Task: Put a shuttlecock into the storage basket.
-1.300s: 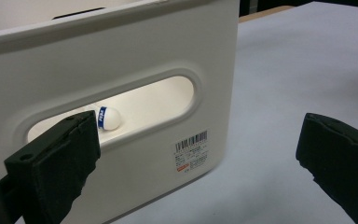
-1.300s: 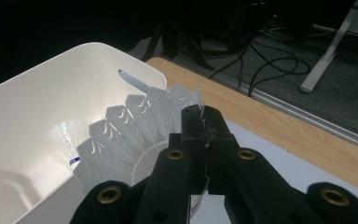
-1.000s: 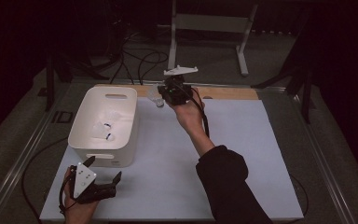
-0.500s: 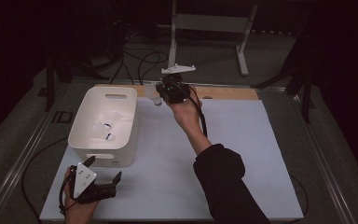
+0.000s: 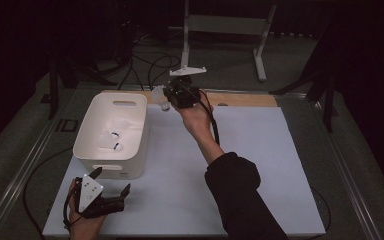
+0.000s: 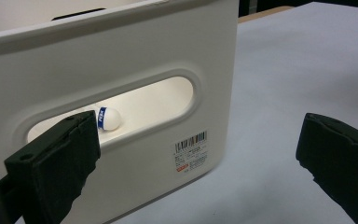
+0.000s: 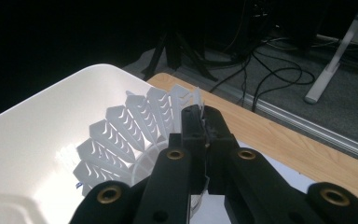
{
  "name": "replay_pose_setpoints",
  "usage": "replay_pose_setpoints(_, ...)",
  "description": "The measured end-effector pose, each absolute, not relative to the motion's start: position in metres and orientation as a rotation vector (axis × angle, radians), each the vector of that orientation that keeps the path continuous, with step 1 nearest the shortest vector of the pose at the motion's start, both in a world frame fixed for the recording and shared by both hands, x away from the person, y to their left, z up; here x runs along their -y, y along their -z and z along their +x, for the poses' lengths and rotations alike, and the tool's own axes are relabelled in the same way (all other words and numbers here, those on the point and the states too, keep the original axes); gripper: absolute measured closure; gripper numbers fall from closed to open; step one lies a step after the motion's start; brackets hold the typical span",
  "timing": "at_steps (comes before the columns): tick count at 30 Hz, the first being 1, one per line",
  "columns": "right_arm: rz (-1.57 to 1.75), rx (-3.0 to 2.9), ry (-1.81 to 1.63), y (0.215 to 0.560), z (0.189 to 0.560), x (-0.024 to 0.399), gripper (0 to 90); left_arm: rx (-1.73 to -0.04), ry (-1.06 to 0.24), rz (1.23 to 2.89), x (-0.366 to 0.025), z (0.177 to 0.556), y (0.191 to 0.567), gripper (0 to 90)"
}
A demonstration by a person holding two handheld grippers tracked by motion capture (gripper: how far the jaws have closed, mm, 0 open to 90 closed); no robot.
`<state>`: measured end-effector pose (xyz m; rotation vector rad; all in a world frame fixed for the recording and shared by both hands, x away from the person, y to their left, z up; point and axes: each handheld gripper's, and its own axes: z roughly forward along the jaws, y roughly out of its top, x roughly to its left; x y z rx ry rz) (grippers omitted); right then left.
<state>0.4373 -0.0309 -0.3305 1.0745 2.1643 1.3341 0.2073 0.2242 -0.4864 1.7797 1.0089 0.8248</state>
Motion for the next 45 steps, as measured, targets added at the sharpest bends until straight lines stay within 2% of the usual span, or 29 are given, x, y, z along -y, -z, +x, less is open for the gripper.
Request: replay_pose_setpoints(45,1.0,-2.226,-1.473,0.327,0.423,-0.003,89.6,-1.011,-0.824,1.779,-0.224,0.208,0.486,0.2)
